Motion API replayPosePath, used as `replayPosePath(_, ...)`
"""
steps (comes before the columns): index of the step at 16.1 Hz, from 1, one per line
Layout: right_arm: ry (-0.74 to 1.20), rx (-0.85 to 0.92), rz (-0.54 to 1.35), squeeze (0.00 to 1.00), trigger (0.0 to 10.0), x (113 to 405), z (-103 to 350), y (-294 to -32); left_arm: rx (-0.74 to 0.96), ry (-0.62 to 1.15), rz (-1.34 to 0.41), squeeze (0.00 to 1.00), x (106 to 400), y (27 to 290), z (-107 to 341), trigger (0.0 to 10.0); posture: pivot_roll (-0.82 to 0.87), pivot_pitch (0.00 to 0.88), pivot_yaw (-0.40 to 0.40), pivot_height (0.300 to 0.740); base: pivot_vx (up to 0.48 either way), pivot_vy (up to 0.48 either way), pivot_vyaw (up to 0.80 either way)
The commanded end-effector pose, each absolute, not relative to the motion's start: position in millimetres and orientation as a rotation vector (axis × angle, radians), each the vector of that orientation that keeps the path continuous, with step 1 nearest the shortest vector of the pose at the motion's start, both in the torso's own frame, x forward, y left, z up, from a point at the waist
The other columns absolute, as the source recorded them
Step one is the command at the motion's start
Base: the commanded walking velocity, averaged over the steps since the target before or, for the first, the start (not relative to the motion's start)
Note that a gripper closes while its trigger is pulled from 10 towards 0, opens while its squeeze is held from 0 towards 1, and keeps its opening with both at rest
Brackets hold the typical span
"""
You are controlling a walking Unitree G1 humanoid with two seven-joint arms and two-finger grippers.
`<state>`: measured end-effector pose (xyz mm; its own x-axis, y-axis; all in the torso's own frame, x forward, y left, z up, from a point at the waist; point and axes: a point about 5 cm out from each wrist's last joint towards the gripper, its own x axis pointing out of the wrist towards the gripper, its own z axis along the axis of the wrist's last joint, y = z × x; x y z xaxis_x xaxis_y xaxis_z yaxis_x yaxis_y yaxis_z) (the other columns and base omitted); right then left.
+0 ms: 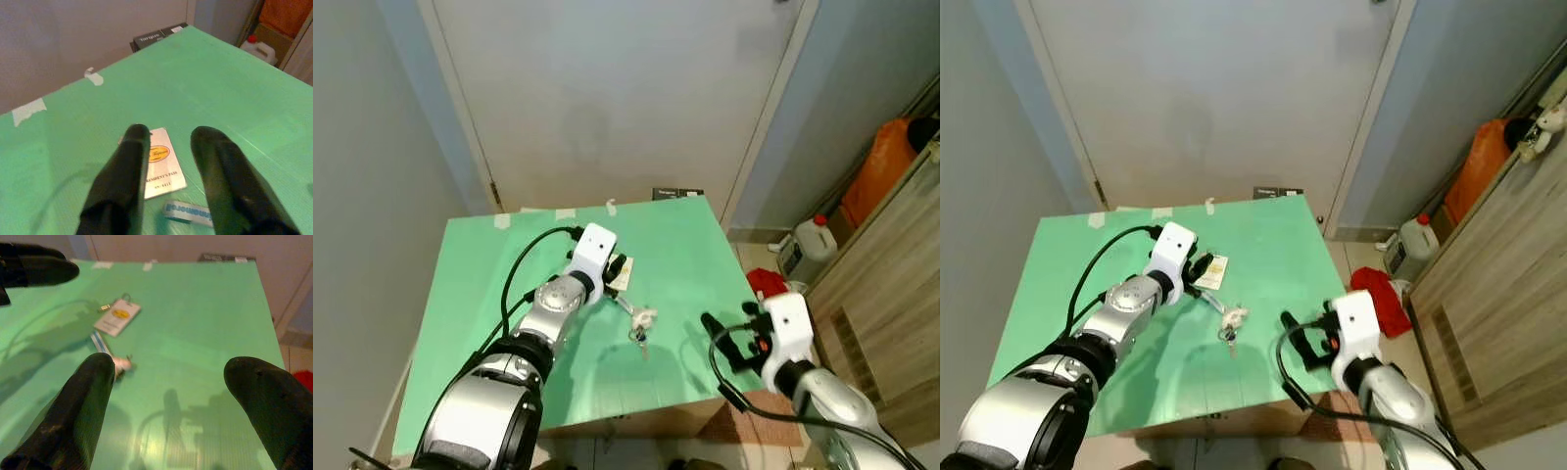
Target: Hang keys on a hook
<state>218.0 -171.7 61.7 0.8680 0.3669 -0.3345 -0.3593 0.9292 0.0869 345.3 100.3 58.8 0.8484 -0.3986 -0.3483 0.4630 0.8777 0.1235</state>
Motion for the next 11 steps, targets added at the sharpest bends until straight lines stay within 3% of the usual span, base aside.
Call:
replayPosePath(1, 0.351, 0.018, 0.362, 0.00, 10.0, 217, 66, -177, 0.198, 0.322, -0.469, 1.00, 345, 98, 59, 10.0, -0.23, 0.072, 0.008, 0.740, 0.000, 0.000, 0.00)
replayPosePath(10, 0.407, 0.005, 0.353, 0.00, 10.0, 195, 70, -183, 0.153, 0.400, -0.553, 1.00, 330, 73, 42, 10.0, -0.28, 0.138, -0.001, 0.740, 0.000, 0.000, 0.00)
replayPosePath(11, 0.411, 0.007, 0.350, 0.00, 10.0, 194, 72, -182, 0.146, 0.430, -0.527, 0.00, 327, 76, 36, 10.0, -0.28, 0.144, 0.001, 0.740, 0.000, 0.000, 0.00)
